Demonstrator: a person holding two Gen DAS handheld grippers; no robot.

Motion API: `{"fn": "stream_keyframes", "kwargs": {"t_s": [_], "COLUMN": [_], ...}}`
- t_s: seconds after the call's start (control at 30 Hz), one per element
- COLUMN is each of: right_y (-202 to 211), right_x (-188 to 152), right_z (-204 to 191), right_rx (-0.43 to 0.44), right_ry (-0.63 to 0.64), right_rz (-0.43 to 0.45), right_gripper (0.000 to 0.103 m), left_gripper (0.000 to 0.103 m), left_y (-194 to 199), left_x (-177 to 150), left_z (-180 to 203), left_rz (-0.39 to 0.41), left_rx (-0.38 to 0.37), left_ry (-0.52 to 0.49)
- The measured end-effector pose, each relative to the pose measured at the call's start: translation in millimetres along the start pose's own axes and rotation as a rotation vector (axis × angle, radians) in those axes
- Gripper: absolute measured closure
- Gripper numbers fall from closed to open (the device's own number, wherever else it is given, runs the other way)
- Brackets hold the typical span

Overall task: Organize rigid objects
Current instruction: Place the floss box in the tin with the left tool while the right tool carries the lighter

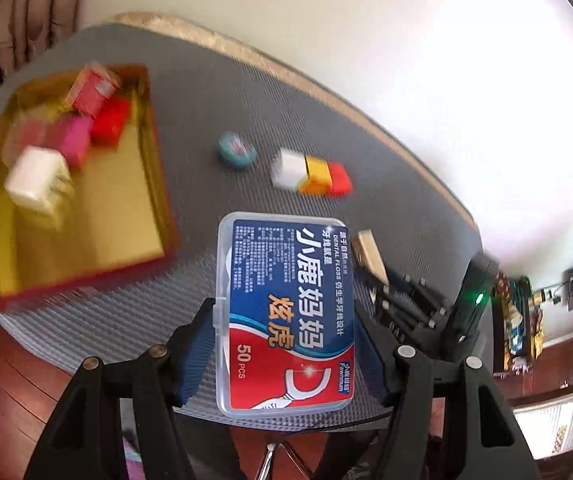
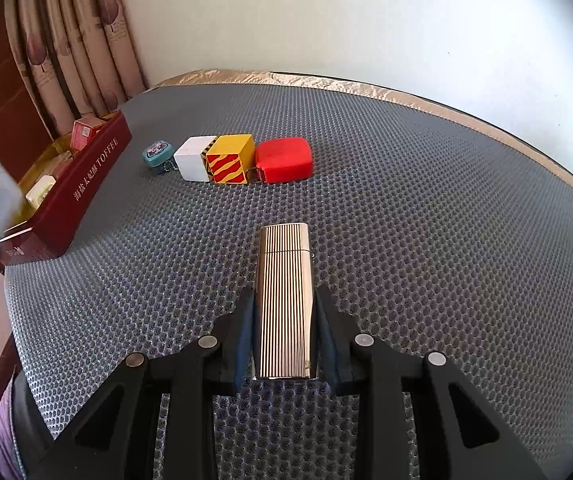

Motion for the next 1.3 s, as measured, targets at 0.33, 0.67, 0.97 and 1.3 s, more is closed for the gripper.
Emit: {"fn": "stream_keyframes", "kwargs": {"t_s": [0.33,0.67,0.97,1.3], "right_y": [3.6,3.5,4.4,5.0], "right_x": [-1.9,-1.7,-1.7,-1.2], "right_z": [2.2,2.1,2.3,2.3], "right_rx": [0.007,0.006,0.007,0.008], "right_ry": [-0.009,-0.01,-0.011,-0.012], "right_rz": [0.004,0.005,0.005,0.005], "right_gripper": [0.075,0.075,0.075,0.075], "left_gripper": [0.038,0.038,0.038,0.038], "left_y": [6.0,-58.0,-81.2,-90.3], "left_x": [72.9,94.8,96.5,95.8], "left_z": [-85.7,-125.6,-131.5,-128.8], "left_rz": [0.04,-0.029,-0.048,-0.047], "left_rx": [0.16,0.197,0.203,0.209], "left_ry": [0.08,0.181,0.211,0.204]}}
Point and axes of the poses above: each gripper's, at about its wrist camera, not at the fingertips, and y roughly against the way its jaws point, z to its right, x to its top, the point moved 8 cm from there along -y, roughly the way its jaws point, and after that the axes turned 11 degrees about x, right-handed, at the moved point
